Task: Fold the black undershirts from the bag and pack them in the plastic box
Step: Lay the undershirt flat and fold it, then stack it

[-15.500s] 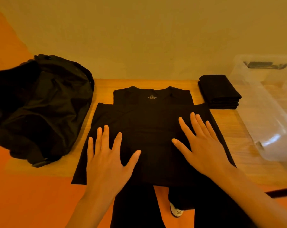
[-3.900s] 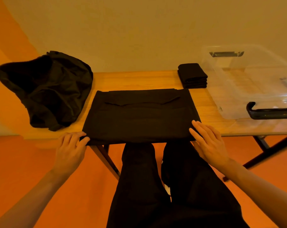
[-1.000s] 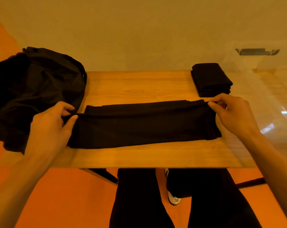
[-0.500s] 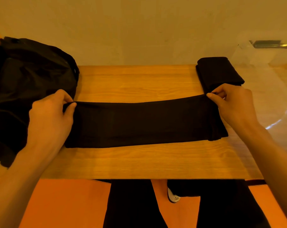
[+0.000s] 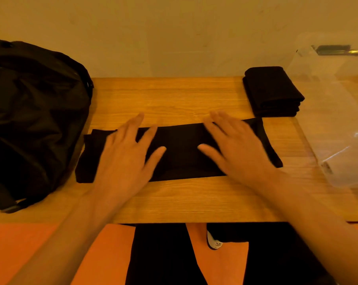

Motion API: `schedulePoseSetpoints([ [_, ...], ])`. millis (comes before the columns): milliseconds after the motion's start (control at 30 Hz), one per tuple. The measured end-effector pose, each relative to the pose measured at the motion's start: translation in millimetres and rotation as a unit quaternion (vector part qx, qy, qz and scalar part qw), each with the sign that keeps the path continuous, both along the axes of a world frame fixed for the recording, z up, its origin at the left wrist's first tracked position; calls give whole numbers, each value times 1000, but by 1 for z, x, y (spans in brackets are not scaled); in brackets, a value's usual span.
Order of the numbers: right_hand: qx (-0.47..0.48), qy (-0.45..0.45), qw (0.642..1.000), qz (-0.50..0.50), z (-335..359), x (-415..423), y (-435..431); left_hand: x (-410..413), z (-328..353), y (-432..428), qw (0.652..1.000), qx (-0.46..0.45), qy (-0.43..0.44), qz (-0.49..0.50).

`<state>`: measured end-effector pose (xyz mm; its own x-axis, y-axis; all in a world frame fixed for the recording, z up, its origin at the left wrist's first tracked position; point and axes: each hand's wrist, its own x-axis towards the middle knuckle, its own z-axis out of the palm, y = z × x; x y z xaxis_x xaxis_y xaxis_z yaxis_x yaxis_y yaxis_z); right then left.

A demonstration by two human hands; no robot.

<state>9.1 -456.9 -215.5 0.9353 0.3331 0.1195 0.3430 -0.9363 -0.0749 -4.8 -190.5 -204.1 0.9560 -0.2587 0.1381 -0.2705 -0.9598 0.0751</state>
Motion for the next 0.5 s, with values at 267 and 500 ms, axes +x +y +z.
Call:
schedulePoseSetpoints([
  [267, -27, 74, 992, -101, -18, -5, -43, -7, -27, 45, 989, 24, 82, 117],
  [500, 139, 61, 978, -144, -3, -31, -63, -17, -24, 45, 989, -34, -3, 141],
])
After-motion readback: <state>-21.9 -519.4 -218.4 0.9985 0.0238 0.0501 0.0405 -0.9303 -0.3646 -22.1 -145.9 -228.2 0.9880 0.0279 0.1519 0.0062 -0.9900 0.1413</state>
